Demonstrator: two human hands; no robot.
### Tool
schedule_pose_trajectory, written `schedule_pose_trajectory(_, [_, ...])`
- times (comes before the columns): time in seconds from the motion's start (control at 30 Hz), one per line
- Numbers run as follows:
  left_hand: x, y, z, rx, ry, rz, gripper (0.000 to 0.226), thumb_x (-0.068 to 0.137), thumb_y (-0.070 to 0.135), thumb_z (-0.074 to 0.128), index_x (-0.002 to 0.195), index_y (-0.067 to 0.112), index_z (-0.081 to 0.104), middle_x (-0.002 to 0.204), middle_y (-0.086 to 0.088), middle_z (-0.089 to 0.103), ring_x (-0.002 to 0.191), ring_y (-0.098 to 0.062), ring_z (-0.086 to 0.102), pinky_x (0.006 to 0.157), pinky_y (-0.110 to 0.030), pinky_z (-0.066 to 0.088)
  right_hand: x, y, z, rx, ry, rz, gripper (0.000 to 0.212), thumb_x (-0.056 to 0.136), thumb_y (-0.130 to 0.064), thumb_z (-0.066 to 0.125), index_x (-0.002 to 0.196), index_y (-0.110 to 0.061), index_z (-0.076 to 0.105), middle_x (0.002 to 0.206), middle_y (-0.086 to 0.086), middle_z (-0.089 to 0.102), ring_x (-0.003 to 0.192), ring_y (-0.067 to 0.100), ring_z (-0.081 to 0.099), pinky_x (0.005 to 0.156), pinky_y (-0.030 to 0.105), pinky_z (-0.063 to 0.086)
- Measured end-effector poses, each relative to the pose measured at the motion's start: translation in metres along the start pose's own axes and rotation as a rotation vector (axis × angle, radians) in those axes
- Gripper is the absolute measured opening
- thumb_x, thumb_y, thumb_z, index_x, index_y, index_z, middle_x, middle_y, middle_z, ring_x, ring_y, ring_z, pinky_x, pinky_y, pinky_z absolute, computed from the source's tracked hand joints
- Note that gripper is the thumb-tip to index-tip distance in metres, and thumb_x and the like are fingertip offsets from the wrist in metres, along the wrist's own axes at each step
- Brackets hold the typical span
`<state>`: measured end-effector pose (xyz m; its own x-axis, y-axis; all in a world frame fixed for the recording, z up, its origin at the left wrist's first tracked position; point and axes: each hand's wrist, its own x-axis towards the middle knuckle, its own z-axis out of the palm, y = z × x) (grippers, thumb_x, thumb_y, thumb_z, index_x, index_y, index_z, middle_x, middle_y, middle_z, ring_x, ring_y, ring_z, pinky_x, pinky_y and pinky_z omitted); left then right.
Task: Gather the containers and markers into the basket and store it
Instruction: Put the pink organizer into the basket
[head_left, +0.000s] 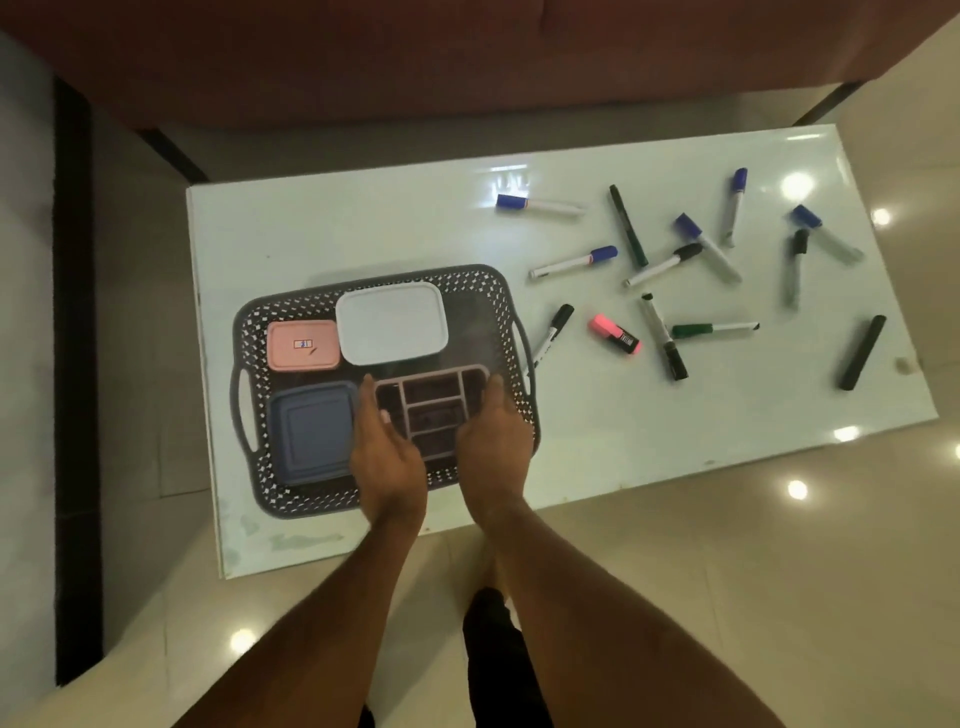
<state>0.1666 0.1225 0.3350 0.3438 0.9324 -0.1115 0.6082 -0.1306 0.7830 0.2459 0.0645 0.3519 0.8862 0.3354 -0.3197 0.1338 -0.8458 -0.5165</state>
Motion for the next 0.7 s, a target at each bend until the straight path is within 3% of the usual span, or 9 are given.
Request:
schedule_pose_trajectory(0.1, [-0.002, 0.005, 0.002, 0.048, 0.013, -0.044, 0.044, 0.111, 0.016, 0.033, 0.154, 0.011, 0.039, 0.144, -0.011, 0.058, 0.121, -0.008, 0.049, 0.099, -0.023, 0.04, 0.002, 0.004, 0.001, 0.005, -0.052, 0.007, 0.047, 0.097, -0.016, 0.056, 0.141, -0.018, 0.041, 0.118, 0.007, 0.069, 0.094, 0.028, 0.073, 0.078, 0.045, 0.065])
schedule_pose_trajectory(0.23, [-0.001, 0.003, 0.004, 0.068, 0.005, -0.023, 0.043, 0.112, 0.015, 0.033, 0.153, 0.008, 0.04, 0.144, -0.011, 0.057, 0.122, -0.003, 0.044, 0.096, 0.002, 0.031, 0.004, 0.005, -0.003, -0.017, -0.104, 0.003, 0.052, 0.098, -0.02, 0.059, 0.146, -0.016, 0.038, 0.124, 0.007, 0.067, 0.101, 0.03, 0.072, 0.085, 0.044, 0.064])
schedule_pose_trajectory(0.3, [0.001, 0.001, 0.003, 0.053, 0.002, 0.0, 0.042, 0.111, 0.014, 0.034, 0.152, 0.007, 0.041, 0.145, -0.012, 0.055, 0.127, -0.006, 0.045, 0.096, 0.006, 0.026, 0.003, 0.004, -0.007, -0.019, -0.106, -0.006, 0.053, 0.099, -0.02, 0.058, 0.148, -0.014, 0.038, 0.127, 0.008, 0.065, 0.104, 0.031, 0.071, 0.087, 0.045, 0.063])
schedule_pose_trajectory(0.43, [0.003, -0.001, 0.002, 0.044, 0.004, 0.013, 0.04, 0.111, 0.017, 0.035, 0.149, 0.008, 0.044, 0.141, -0.011, 0.057, 0.126, -0.004, 0.045, 0.099, -0.007, 0.032, 0.002, 0.003, -0.011, -0.022, -0.073, -0.031, 0.042, 0.102, -0.027, 0.048, 0.142, -0.014, 0.043, 0.121, 0.007, 0.067, 0.098, 0.027, 0.072, 0.082, 0.043, 0.064])
schedule_pose_trajectory(0.53, [0.006, -0.003, 0.0, -0.021, 0.022, -0.002, 0.039, 0.111, 0.022, 0.038, 0.146, 0.007, 0.046, 0.136, -0.011, 0.059, 0.126, -0.014, 0.053, 0.104, -0.017, 0.042, 0.0, 0.0, -0.016, -0.008, -0.025, -0.064, 0.056, 0.097, -0.047, 0.021, 0.136, -0.016, 0.047, 0.116, 0.004, 0.07, 0.094, 0.024, 0.073, 0.078, 0.041, 0.065])
schedule_pose_trajectory(0.63, [0.005, -0.002, -0.004, -0.116, 0.04, -0.01, 0.043, 0.107, 0.033, 0.042, 0.142, 0.009, 0.048, 0.133, -0.009, 0.06, 0.127, -0.022, 0.057, 0.106, -0.047, 0.051, 0.004, 0.004, -0.021, -0.028, 0.033, -0.099, 0.048, 0.105, -0.045, 0.025, 0.135, -0.018, 0.051, 0.117, 0.0, 0.071, 0.095, 0.018, 0.073, 0.082, 0.037, 0.065])
schedule_pose_trajectory(0.7, [0.006, 0.006, -0.006, -0.141, 0.076, -0.016, 0.044, 0.106, 0.033, 0.045, 0.142, 0.009, 0.048, 0.136, -0.009, 0.058, 0.131, -0.022, 0.054, 0.108, -0.051, 0.048, 0.008, 0.009, -0.027, -0.018, 0.075, -0.139, 0.043, 0.108, -0.044, 0.028, 0.125, -0.017, 0.057, 0.111, 0.0, 0.073, 0.09, 0.016, 0.072, 0.079, 0.035, 0.064])
